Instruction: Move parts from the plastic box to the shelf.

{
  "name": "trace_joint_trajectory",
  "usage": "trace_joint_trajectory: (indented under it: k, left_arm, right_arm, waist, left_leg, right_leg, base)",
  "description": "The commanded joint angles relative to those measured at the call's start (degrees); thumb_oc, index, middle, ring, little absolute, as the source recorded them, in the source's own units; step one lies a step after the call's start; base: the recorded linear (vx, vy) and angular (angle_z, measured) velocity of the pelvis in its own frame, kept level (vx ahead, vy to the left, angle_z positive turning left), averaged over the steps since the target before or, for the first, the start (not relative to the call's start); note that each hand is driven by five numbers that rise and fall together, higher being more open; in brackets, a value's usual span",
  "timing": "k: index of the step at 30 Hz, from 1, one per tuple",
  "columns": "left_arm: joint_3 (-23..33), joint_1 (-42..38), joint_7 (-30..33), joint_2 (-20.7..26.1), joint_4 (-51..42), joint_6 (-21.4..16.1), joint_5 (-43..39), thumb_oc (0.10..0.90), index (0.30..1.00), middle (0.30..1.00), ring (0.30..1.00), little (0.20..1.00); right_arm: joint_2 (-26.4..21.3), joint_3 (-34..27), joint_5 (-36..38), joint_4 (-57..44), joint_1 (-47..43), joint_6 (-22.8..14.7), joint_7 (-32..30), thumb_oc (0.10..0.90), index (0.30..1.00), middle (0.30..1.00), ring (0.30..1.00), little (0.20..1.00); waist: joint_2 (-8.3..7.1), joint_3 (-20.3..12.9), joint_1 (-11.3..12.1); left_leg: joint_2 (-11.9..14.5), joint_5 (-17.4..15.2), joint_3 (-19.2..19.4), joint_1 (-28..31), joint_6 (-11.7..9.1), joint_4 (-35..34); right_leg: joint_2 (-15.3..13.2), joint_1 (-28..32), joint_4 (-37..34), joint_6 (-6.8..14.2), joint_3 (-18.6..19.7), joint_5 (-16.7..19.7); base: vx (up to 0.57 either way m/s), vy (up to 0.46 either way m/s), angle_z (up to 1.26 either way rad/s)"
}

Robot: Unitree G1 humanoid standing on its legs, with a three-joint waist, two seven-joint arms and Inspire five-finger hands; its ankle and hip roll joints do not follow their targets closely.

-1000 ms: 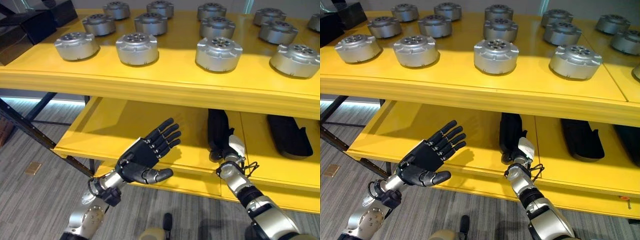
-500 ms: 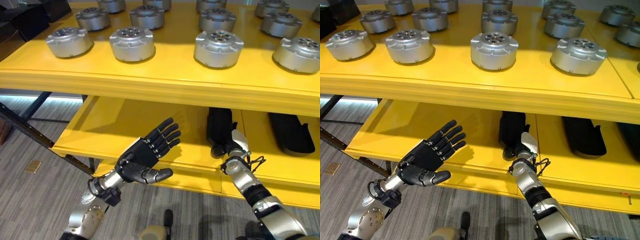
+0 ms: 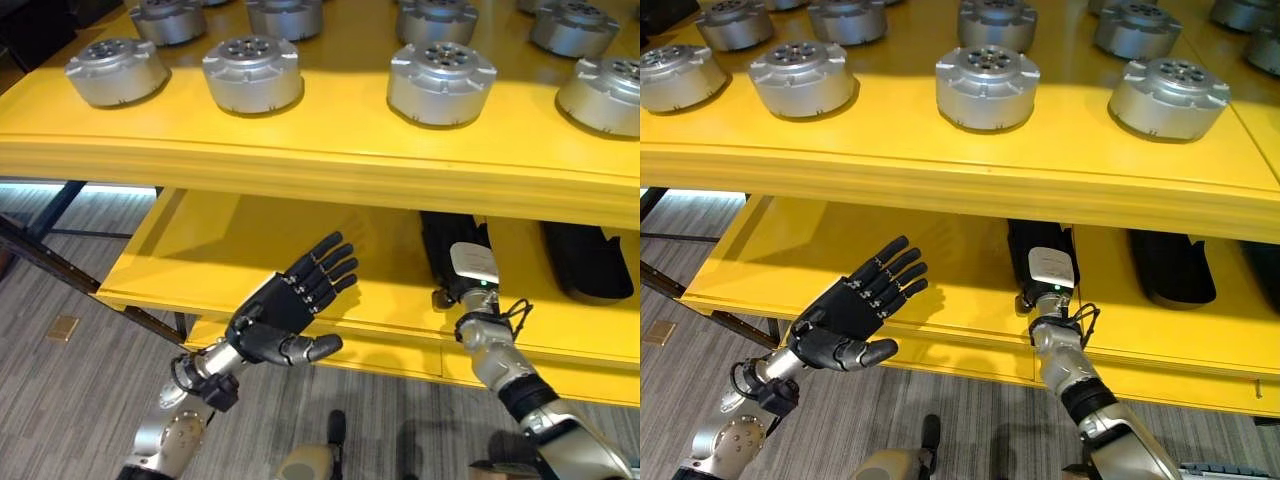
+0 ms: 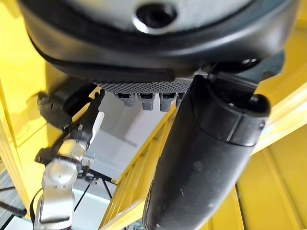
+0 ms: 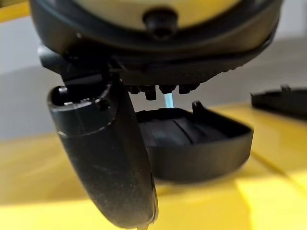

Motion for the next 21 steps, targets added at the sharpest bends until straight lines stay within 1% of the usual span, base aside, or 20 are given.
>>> trace_joint_trajectory:
  k: [1, 3, 6, 10, 13, 14, 17, 21]
  left_arm:
    - [2.79, -2.53, -2.34, -0.4, -6.86, -6.3, -3.36, 0.9, 1.0, 1.0, 1.0, 1.0]
    - [2.84, -2.48, -2.4, -0.07, -6.92, -6.49, -3.59, 0.9, 1.0, 1.0, 1.0, 1.0]
    - [2.88, -2.45, -2.42, 0.26, -7.6, -5.9, -3.72, 0.9, 1.0, 1.0, 1.0, 1.0]
    - [2.95, -2.42, -2.13, 0.37, -7.86, -5.87, -3.76, 0.9, 1.0, 1.0, 1.0, 1.0]
    - [3.16, -2.08, -2.34, -0.14, -7.91, -5.73, -3.35, 0.9, 1.0, 1.0, 1.0, 1.0]
    - [3.37, -1.88, -2.43, -0.16, -8.04, -5.54, -3.41, 0.9, 1.0, 1.0, 1.0, 1.0]
    - [3.53, -1.83, -2.67, -0.32, -7.74, -5.28, -3.34, 0.9, 1.0, 1.0, 1.0, 1.0]
    - [3.76, -1.86, -2.86, -0.56, -7.64, -4.99, -3.09, 0.9, 1.0, 1.0, 1.0, 1.0]
  right_arm:
    - [-5.35, 0.97, -5.98, -4.63, -3.97, 1.76, -1.07, 0.9, 1.0, 1.0, 1.0, 1.0]
    - [-5.81, 1.29, -6.95, -4.86, -4.39, 2.31, -1.28, 0.9, 1.0, 1.0, 1.0, 1.0]
    - [-6.56, 0.97, -7.05, -5.56, -4.7, 1.42, -0.21, 0.9, 1.0, 1.0, 1.0, 1.0]
    - [-7.0, 1.02, -7.33, -6.62, -4.68, 1.23, 1.71, 0.9, 1.0, 1.0, 1.0, 1.0]
    - [-7.04, 1.16, -6.47, -7.01, -4.39, 1.63, 4.43, 0.9, 1.0, 1.0, 1.0, 1.0]
    - [-7.08, 1.09, -5.11, -6.81, -4.06, 1.59, 4.98, 0.9, 1.0, 1.0, 1.0, 1.0]
    - [-6.65, 0.87, -3.38, -5.36, -3.35, 1.39, 5.18, 0.9, 1.0, 1.0, 1.0, 1.0]
    - [-6.44, 0.65, -3.51, -4.9, -3.48, 0.65, 5.9, 0.9, 1.0, 1.0, 1.0, 1.0]
  waist:
    - [0.01, -1.82, -0.94]
    - [-0.05, -1.79, -1.02]
    - [-0.11, -1.89, -1.02]
    - [-0.18, -1.95, -1.15]
    - [-0.31, -2.1, -1.28]
    - [-0.33, -2.16, -1.29]
    - [-0.4, -2.27, -1.37]
    - [-0.43, -2.29, -1.36]
  left_leg:
    - [1.95, -9.95, 0.56, 3.97, -1.71, 3.54]
    - [2.06, -9.95, 0.7, 3.98, -1.73, 3.59]
    - [2.06, -10.04, 0.56, 4.04, -1.75, 3.64]
    - [2.02, -10.14, 0.58, 4.14, -1.73, 3.72]
    - [2.1, -10.29, 0.68, 4.28, -1.75, 3.89]
    - [2.15, -10.3, 0.74, 4.34, -1.77, 3.93]
    - [2.27, -10.36, 0.85, 4.44, -1.82, 4.01]
    - [2.32, -10.42, 0.88, 4.51, -1.84, 4.0]
  right_leg:
    - [-0.3, -6.09, 3.6, -0.68, -0.89, 3.84]
    - [-0.29, -6.12, 3.72, -0.7, -0.87, 3.74]
    - [-0.24, -6.06, 3.87, -0.74, -0.91, 3.58]
    - [-0.23, -6.04, 4.06, -0.75, -0.89, 3.48]
    - [-0.28, -5.98, 4.26, -0.79, -0.84, 3.27]
    - [-0.28, -5.92, 4.3, -0.82, -0.83, 3.21]
    - [-0.3, -5.81, 4.3, -0.84, -0.84, 3.18]
    - [-0.28, -5.81, 4.33, -0.86, -0.81, 3.14]
  base:
    - [0.0, 0.0, 0.0]
    - [0.0, 0.0, 0.0]
    - [0.0, 0.0, 0.0]
    - [0.0, 0.0, 0.0]
    - [0.0, 0.0, 0.0]
    - [0.0, 0.0, 0.0]
    - [0.0, 0.0, 0.0]
    - [0.0, 0.0, 0.0]
